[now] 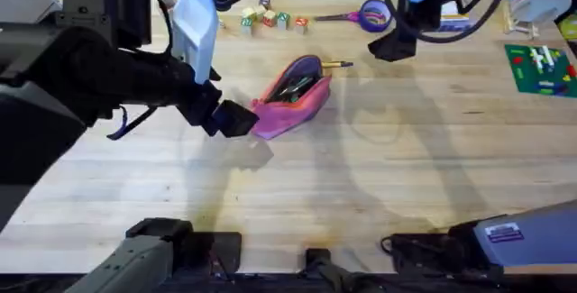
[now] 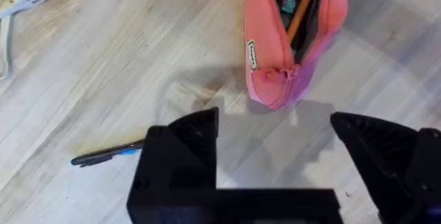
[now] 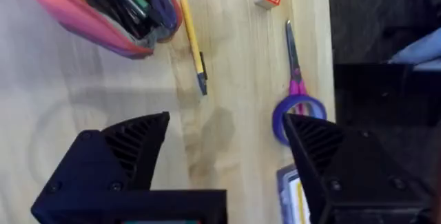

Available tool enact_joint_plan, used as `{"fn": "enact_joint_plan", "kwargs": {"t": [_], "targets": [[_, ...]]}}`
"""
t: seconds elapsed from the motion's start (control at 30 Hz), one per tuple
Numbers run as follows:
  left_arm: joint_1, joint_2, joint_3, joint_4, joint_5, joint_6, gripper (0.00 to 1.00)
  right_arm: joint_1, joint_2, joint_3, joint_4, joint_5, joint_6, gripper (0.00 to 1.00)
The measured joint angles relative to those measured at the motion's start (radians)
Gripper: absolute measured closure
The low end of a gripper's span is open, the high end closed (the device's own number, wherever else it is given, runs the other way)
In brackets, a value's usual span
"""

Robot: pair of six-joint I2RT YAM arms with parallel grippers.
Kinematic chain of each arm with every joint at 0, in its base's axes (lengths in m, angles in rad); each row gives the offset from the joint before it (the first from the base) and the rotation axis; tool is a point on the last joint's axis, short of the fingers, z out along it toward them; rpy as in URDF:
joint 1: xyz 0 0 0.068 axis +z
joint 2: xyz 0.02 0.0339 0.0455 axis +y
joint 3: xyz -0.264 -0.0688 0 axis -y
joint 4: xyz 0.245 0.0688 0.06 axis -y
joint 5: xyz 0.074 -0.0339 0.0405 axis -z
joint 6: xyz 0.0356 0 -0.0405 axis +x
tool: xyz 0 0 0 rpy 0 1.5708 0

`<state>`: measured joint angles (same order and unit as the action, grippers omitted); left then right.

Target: Unzip the bag, pick up the pens from the table one at a time and place them inside, then zip the bag closed.

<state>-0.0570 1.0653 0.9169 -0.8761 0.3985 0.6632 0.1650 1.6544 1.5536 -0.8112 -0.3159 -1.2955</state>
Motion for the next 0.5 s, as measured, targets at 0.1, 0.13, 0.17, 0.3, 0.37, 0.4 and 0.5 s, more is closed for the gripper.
{"fn": "enact_joint_plan", "kwargs": {"t": [0.1, 0.13, 0.17, 0.3, 0.37, 0.4, 0.5], "targets": [[0.0, 0.0, 0.0, -0.004, 0.0, 0.0, 0.007, 0.0, 0.03, 0.0, 0.045, -0.025, -0.046, 0.005], [0.0, 0.0, 0.0, -0.004, 0.0, 0.0, 0.007, 0.0, 0.041, 0.0, 0.062, -0.03, -0.056, 0.005], [0.0, 0.0, 0.0, -0.003, 0.0, 0.0, 0.007, 0.0, 0.053, 0.0, 0.078, -0.035, -0.064, 0.005], [0.0, 0.0, 0.0, -0.003, 0.0, 0.0, 0.008, 0.0, 0.11, 0.0, 0.139, -0.047, -0.086, 0.004], [0.0, 0.0, 0.0, -0.004, 0.0, 0.0, 0.007, -0.001, 0.146, 0.0, 0.153, -0.048, -0.09, 0.005], [0.0, 0.0, 0.0, -0.004, 0.0, 0.0, 0.008, -0.001, 0.159, 0.0, 0.153, -0.048, -0.091, 0.005], [0.0, 0.0, 0.0, -0.004, 0.0, 0.0, 0.007, -0.001, 0.202, 0.0, 0.154, -0.048, -0.092, 0.004]]}}
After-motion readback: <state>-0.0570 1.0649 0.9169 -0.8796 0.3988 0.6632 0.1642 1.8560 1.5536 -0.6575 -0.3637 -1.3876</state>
